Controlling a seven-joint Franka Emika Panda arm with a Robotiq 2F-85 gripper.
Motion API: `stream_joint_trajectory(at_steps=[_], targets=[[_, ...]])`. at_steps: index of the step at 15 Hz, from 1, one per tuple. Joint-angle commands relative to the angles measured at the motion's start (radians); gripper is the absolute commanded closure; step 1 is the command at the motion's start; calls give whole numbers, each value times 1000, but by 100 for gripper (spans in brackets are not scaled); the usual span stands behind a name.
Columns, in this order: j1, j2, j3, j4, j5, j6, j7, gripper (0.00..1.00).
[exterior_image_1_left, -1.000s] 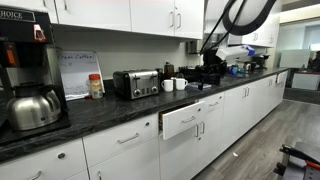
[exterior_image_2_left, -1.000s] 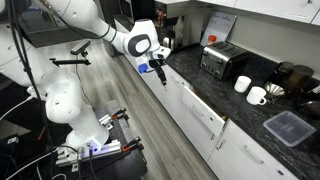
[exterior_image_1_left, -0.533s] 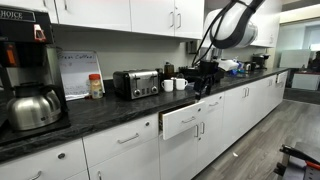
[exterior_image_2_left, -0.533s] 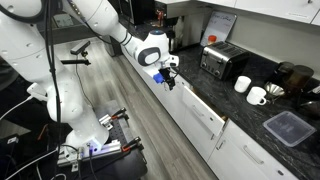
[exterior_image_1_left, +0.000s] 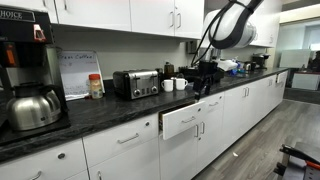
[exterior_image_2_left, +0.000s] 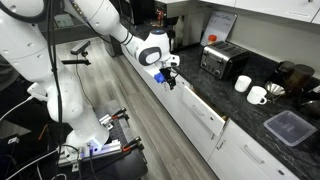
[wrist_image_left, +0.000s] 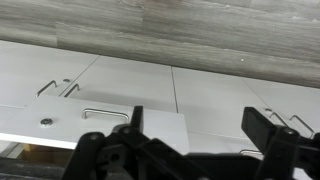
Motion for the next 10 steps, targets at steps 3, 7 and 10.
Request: stream_joint_trajectory(at_steps=[3,7,10], targets=[[-3,39,-5,29,-92,93,-52,0],[0,121,-19,60,-111,230,-259,0],[-9,187,7,82,-16,334,-484,0]])
